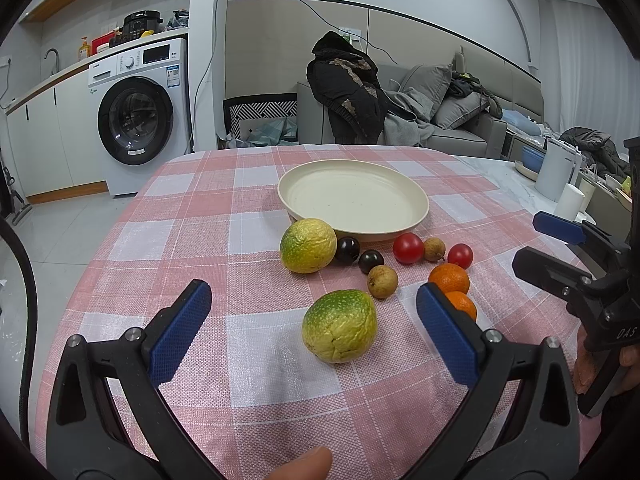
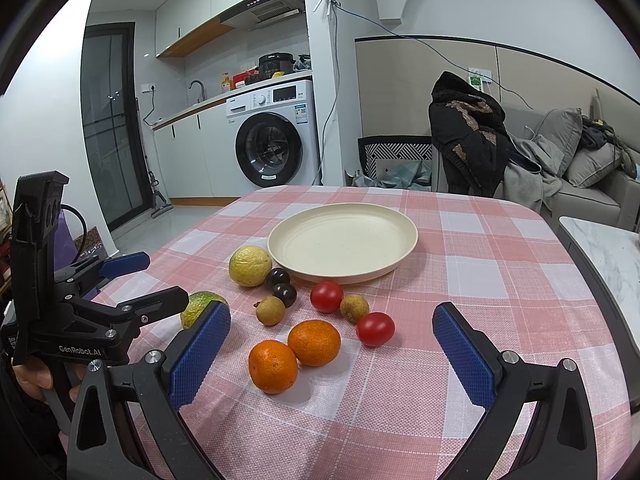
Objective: Organize fruits
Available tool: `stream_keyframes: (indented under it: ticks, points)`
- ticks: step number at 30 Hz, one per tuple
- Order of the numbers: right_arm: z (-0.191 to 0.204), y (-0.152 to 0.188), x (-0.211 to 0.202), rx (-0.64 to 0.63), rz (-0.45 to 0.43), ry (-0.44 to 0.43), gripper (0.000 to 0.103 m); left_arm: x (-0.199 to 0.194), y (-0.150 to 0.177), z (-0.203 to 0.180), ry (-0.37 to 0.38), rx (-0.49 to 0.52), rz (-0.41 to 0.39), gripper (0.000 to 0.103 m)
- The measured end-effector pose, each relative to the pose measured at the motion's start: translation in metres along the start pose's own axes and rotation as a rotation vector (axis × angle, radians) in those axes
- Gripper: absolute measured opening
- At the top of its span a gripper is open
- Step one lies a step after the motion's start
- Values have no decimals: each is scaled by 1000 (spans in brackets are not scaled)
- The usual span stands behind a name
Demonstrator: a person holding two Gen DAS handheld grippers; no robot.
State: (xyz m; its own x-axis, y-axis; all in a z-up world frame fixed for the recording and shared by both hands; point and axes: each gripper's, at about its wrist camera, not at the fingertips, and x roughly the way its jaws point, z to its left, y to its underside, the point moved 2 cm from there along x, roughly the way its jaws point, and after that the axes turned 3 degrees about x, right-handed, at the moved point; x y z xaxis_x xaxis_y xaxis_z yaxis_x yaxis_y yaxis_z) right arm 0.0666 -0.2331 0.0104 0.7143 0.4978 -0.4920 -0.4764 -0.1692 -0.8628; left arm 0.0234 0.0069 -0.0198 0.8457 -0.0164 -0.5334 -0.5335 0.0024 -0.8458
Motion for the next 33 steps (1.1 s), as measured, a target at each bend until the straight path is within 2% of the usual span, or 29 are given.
stream_keyframes:
  ticks: [33]
  points:
    - [-2, 0, 0, 2, 3, 17, 103, -2, -1, 0, 0, 0, -6, 102]
